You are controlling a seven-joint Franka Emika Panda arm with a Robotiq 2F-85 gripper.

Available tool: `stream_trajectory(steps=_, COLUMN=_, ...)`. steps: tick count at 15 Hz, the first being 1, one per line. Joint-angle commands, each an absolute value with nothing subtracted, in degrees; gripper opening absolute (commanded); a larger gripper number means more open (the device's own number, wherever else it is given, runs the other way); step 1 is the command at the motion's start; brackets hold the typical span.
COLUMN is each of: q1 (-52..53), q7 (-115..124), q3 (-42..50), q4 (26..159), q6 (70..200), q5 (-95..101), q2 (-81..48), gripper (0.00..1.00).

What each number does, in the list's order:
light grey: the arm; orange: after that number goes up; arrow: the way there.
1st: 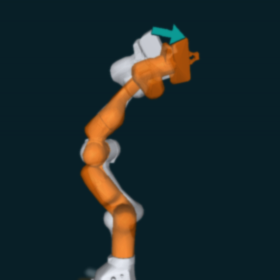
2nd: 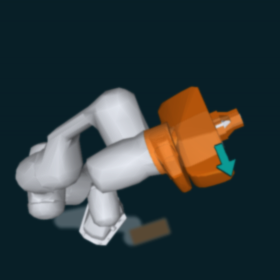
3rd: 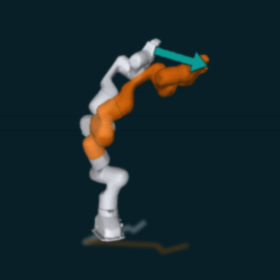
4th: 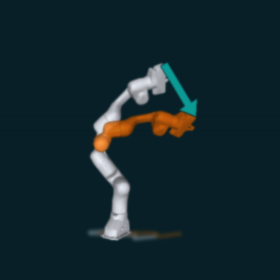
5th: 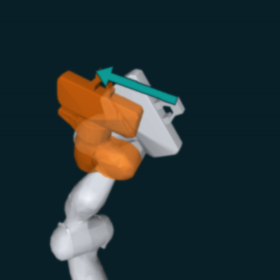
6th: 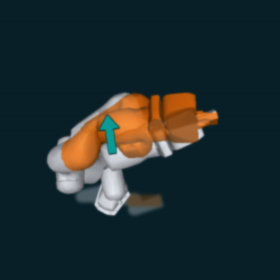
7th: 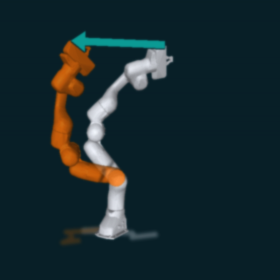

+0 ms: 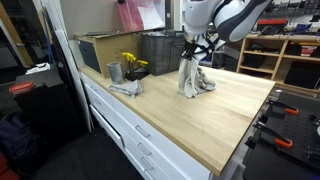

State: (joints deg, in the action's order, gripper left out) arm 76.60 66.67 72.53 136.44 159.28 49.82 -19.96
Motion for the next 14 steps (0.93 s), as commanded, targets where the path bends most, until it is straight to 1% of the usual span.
stream_trajectory(steps=1, q1=77.30, q7=64.31, q3=71.22, q4=138.53, q6=160.49, q5=50.57, q2=-17.85, gripper=0.37)
stream_trajectory(steps=3, q1=76.75, q7=63.10, q3=70.28, q4=139.90, q6=160.37, q5=50.19, q2=-16.95, gripper=0.51)
stream_trajectory(steps=6, q1=76.11, q7=61.34, q3=70.60, q4=141.74, q6=159.86, q5=49.88, q2=-15.66, gripper=0.75)
stream_trajectory(steps=7, q1=75.66, q7=60.94, q3=70.62, q4=142.20, q6=159.58, q5=49.49, q2=-15.10, gripper=0.81)
stream_trajectory(steps=8, q1=74.94, q7=60.43, q3=70.40, q4=142.63, q6=158.74, q5=48.53, q2=-14.47, gripper=0.90)
stream_trajectory(steps=9, q1=73.83, q7=59.13, q3=69.79, q4=143.19, q6=157.95, q5=46.98, q2=-13.31, gripper=0.97)
stream_trajectory(steps=10, q1=72.02, q7=57.04, q3=68.48, q4=143.95, q6=156.42, q5=43.87, q2=-11.51, gripper=1.00)
stream_trajectory(steps=14, q1=66.12, q7=48.27, q3=64.21, q4=145.01, q6=154.22, q5=31.36, q2=-6.62, gripper=1.00)
